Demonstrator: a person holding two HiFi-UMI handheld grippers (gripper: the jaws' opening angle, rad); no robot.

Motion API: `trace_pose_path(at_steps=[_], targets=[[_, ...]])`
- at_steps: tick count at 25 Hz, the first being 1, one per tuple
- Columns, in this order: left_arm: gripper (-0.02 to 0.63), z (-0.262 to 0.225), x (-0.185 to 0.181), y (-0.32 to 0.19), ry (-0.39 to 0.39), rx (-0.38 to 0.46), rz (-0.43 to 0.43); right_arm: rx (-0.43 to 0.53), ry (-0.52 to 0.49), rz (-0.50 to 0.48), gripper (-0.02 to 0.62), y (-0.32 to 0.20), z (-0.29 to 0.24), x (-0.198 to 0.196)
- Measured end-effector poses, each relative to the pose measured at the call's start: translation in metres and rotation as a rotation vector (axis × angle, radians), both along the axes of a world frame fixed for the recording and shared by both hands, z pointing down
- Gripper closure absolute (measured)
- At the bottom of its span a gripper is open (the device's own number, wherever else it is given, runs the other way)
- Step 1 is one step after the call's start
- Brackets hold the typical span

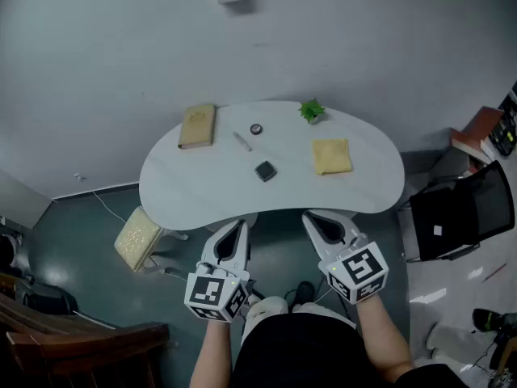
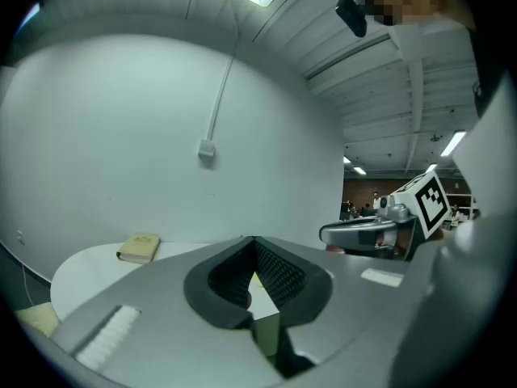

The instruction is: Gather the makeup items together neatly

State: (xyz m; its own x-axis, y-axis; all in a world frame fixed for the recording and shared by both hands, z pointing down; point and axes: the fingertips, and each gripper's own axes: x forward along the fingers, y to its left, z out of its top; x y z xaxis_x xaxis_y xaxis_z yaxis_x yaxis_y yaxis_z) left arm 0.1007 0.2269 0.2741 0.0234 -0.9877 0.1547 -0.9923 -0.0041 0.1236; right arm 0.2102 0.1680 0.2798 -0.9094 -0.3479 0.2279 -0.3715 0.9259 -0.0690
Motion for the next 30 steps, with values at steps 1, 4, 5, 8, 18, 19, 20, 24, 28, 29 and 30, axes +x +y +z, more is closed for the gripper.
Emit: trace_pose_path(at_steps=[1,4,5,8,18,19,20,24,28,29,30], targets=[[0.607,0.0,0.002,0.0,0.01,0.007,0.005,-0.006,0.001,0.002,0.588,0.0,0.001,0.001],[0.607,0.0,0.007,0.002,0.029,0.016,0.012,-0.02,0.001,0.005,0.588,0.002,0.003,0.004],[0.607,0.0,0.008,0.002,0.031,0.015,0.011,-0.023,0.002,0.005,0.588,0.002,0.003,0.005],[0.607,0.002,0.01,0.005,0.031,0.011,0.004,-0.025,0.012,0.001,0.588,0.004,0.006,0.007],[0.607,0.007,0.011,0.007,0.048,0.006,-0.018,-0.046,0.047,-0.037,0.586,0.012,0.009,0.006],[0.607,0.008,0.011,0.006,0.047,0.005,-0.016,-0.049,0.056,-0.041,0.586,0.013,0.012,0.006],[0.607,0.008,0.012,0.005,0.045,0.004,-0.015,-0.051,0.059,-0.045,0.586,0.013,0.014,0.005],[0.607,0.012,0.01,0.001,0.044,-0.01,-0.003,-0.05,0.034,-0.03,0.586,0.007,0.019,0.002],[0.607,0.022,0.002,-0.003,0.05,-0.042,0.013,-0.1,0.023,-0.038,0.586,0.002,0.023,-0.006],[0.607,0.025,0.001,-0.005,0.051,-0.048,0.017,-0.105,0.028,-0.038,0.586,0.001,0.024,-0.008],[0.607,0.027,-0.001,-0.006,0.051,-0.053,0.022,-0.107,0.031,-0.036,0.586,-0.001,0.024,-0.01]])
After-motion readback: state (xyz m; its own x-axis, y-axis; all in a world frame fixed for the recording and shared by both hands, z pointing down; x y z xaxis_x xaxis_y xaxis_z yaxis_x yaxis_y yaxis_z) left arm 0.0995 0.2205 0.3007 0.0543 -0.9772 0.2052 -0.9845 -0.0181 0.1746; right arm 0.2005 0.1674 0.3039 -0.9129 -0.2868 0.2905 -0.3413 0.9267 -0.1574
